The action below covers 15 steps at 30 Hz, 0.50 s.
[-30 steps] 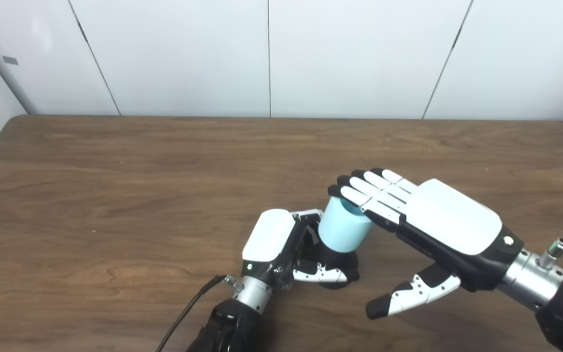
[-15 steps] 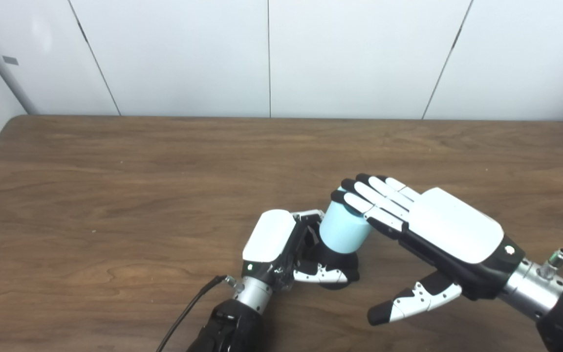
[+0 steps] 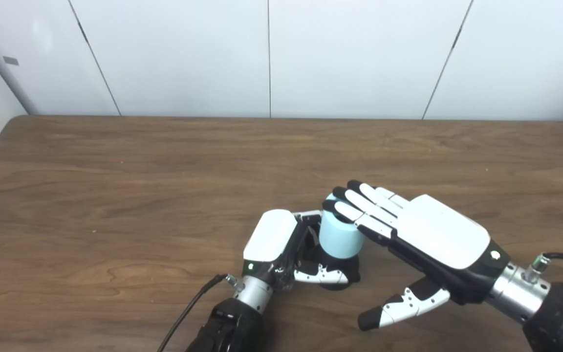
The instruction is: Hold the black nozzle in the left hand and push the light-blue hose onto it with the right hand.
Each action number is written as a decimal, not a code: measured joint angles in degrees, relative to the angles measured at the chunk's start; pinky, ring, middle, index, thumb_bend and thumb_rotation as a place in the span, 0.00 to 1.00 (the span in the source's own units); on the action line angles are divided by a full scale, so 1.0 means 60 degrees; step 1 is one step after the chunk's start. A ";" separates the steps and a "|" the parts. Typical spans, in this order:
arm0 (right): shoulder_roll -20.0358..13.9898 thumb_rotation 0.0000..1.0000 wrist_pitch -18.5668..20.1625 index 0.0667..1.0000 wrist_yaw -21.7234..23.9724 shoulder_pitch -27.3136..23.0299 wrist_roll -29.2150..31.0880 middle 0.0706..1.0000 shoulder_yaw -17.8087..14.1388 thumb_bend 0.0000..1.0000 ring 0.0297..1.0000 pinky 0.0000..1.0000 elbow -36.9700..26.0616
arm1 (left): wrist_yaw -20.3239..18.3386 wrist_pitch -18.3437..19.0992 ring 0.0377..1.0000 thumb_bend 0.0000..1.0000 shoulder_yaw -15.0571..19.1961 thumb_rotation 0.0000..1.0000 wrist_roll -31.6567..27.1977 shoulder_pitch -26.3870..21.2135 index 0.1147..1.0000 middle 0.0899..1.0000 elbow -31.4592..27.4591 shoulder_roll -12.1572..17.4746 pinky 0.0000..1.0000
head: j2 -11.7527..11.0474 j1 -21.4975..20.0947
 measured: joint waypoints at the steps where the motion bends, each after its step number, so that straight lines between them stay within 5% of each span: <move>1: 0.0001 1.00 0.0013 0.96 0.0009 -0.0041 0.0002 1.00 0.0016 0.68 1.00 0.98 0.0015 | -0.0005 0.0000 0.39 0.47 0.0000 0.00 0.0000 0.0000 0.47 0.42 -0.0002 0.0000 0.30 | 0.0000 0.0000; 15: -0.0038 1.00 0.0111 0.94 0.0210 -0.0177 0.0012 0.99 0.0054 0.70 1.00 0.98 0.0016 | -0.0063 0.0068 0.40 0.47 -0.0010 0.00 0.0046 0.0015 0.47 0.43 -0.0059 0.0001 0.31 | 0.0088 0.0015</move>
